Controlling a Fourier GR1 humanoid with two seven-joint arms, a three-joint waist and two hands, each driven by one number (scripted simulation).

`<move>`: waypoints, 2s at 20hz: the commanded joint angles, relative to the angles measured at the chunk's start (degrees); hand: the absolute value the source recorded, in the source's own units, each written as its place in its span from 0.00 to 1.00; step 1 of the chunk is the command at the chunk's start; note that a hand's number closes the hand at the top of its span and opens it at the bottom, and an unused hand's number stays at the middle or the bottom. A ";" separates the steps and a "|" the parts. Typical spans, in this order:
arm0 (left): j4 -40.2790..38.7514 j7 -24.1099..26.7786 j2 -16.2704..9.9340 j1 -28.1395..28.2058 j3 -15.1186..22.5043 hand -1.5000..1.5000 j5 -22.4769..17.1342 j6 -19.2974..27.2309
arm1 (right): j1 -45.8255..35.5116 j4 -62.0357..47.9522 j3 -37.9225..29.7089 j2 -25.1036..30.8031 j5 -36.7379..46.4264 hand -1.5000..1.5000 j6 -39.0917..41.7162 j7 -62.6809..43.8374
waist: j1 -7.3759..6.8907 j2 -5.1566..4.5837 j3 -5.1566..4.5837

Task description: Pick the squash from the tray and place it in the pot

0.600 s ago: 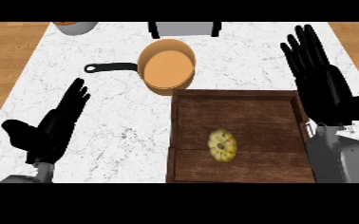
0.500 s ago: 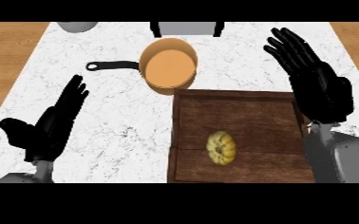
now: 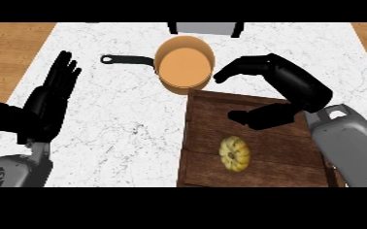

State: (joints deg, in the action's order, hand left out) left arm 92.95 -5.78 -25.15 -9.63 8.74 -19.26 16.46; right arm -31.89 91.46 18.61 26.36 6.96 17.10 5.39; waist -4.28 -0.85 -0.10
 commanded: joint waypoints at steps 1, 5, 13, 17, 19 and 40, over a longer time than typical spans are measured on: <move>-2.20 0.31 1.55 -2.03 -0.42 0.50 1.85 2.53 | -2.47 -8.42 4.81 0.60 6.63 0.00 2.91 16.57 | 1.63 -0.21 0.22; -3.45 -2.06 0.50 -3.17 -2.85 0.50 1.00 1.91 | -7.92 -14.10 5.25 1.79 8.76 0.00 7.26 24.99 | 2.86 0.39 0.12; -3.13 -1.88 2.76 -2.37 -1.89 0.50 2.81 3.29 | -13.51 -5.95 16.46 2.83 16.31 0.00 20.50 8.12 | 4.29 1.01 -0.02; -2.87 -2.04 1.17 -1.21 -3.74 0.50 2.16 2.20 | -15.56 0.41 22.41 2.58 20.28 0.00 27.16 -0.32 | 4.70 1.43 -0.03; -0.92 -4.35 -0.63 -1.27 -5.67 0.50 0.64 1.31 | -14.52 2.04 25.34 0.84 23.00 0.00 28.10 -3.88 | 4.37 1.41 0.03; 0.03 -6.29 4.84 -2.30 -6.92 0.50 6.00 -0.67 | -0.54 7.69 31.01 -4.96 42.48 0.00 36.75 -15.28 | 4.25 0.92 0.11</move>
State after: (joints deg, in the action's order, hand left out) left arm 91.86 -10.17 -20.55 -11.36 2.19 -13.88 16.01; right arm -34.80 97.60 48.24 21.19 45.05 53.63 -8.28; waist -0.10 0.04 0.00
